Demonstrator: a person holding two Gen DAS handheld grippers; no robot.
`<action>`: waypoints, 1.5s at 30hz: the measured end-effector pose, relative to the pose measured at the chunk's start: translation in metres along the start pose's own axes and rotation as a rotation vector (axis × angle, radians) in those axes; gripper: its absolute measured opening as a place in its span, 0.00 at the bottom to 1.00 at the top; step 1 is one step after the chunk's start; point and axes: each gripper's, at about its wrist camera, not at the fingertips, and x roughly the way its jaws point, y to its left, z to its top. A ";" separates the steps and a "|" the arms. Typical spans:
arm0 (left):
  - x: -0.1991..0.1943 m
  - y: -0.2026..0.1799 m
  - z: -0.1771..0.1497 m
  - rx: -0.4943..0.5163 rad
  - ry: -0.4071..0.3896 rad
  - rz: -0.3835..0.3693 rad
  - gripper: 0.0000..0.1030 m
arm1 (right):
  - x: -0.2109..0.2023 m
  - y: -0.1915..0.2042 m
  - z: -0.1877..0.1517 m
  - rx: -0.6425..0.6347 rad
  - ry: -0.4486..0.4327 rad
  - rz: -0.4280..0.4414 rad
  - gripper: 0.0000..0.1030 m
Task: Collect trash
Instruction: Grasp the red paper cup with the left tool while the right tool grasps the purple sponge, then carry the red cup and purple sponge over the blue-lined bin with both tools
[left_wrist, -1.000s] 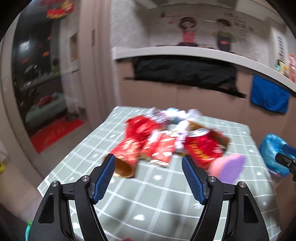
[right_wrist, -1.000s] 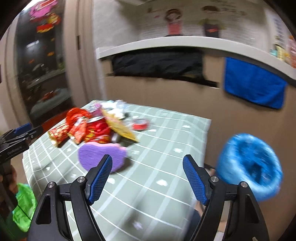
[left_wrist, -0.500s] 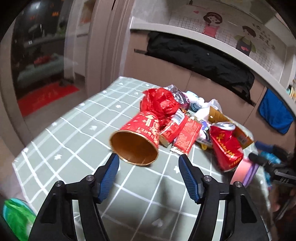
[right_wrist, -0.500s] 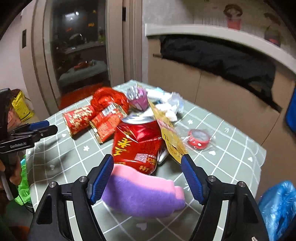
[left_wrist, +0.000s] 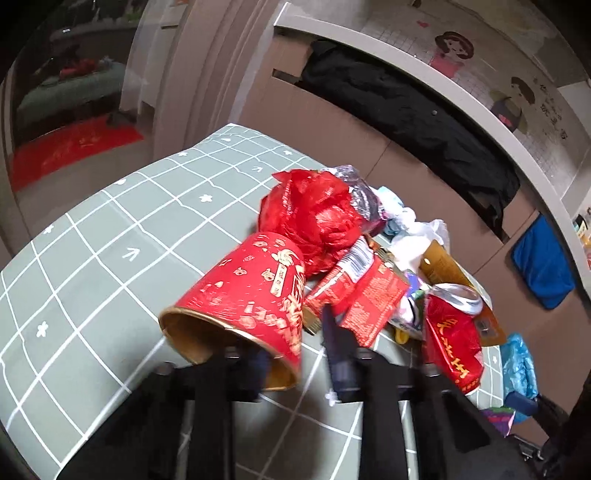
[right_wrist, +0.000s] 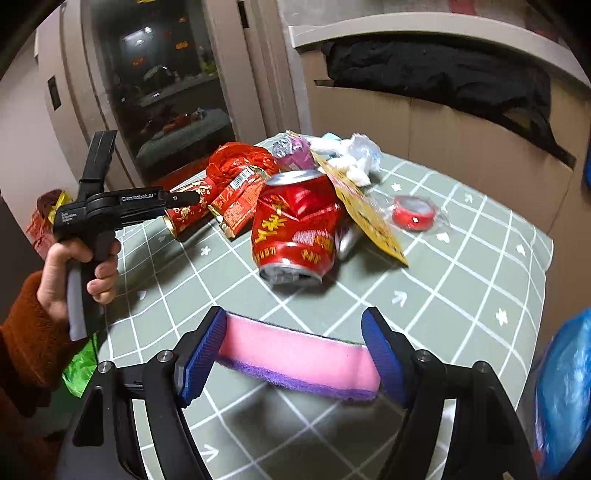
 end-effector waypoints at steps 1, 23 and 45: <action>-0.002 -0.001 -0.001 0.008 -0.009 -0.001 0.16 | -0.002 -0.001 -0.003 0.012 0.001 0.002 0.72; -0.092 -0.054 -0.052 0.259 -0.054 -0.077 0.07 | -0.032 0.004 -0.025 -0.064 0.006 0.032 0.73; -0.080 -0.076 -0.054 0.306 -0.009 -0.100 0.07 | 0.051 -0.001 -0.003 -0.272 0.167 -0.027 0.71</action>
